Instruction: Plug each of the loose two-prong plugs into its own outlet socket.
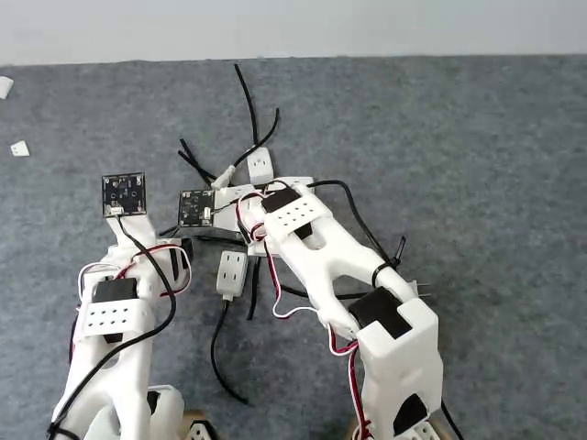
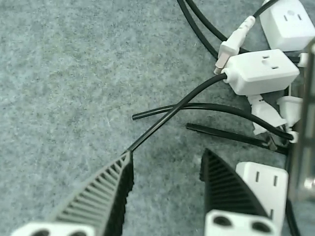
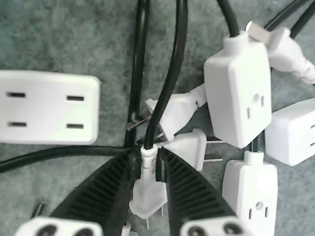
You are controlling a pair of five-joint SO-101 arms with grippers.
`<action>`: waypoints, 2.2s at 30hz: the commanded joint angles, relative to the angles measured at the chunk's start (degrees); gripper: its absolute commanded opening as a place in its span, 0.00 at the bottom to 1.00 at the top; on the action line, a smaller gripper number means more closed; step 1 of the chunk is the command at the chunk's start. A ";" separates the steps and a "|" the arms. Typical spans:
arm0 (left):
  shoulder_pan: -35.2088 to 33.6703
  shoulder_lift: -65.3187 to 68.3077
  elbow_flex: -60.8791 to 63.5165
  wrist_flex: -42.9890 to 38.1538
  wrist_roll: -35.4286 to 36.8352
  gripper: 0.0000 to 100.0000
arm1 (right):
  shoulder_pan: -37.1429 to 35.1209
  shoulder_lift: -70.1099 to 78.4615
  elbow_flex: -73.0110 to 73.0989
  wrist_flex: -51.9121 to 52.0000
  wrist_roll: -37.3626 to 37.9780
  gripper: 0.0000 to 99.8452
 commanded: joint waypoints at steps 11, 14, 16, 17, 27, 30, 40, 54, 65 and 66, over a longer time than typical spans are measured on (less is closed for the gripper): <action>0.35 -1.14 0.22 -3.43 0.18 0.21 | 14.20 -16.57 -0.35 2.59 -18.20 0.01; 0.35 -1.14 0.13 -3.43 0.18 0.21 | 20.88 -20.97 -0.53 4.88 -25.05 0.01; 0.35 -1.14 0.13 -3.43 0.18 0.21 | 25.98 -23.43 -0.53 6.73 -30.24 0.01; 0.35 -1.14 0.13 -3.43 0.18 0.21 | 28.70 -24.40 -0.44 7.78 -32.79 0.01; 0.35 -1.14 0.13 -3.25 0.18 0.21 | 54.90 -22.46 3.69 14.99 -40.26 0.01; 0.35 -1.14 0.13 -3.25 0.18 0.21 | 60.00 -18.42 7.47 10.24 -39.56 0.01; 0.35 -1.14 0.22 -3.25 0.18 0.21 | 63.96 -10.86 9.41 6.46 -29.98 0.14; 0.35 -1.14 0.31 -3.43 0.18 0.21 | 65.27 -26.15 10.29 15.69 -32.18 0.01; 0.35 -1.14 0.31 -3.34 0.09 0.21 | 69.76 -16.84 11.43 9.54 -32.09 0.02; 0.35 -1.14 0.31 -3.34 0.09 0.21 | 69.58 -16.22 11.25 9.19 -32.18 0.02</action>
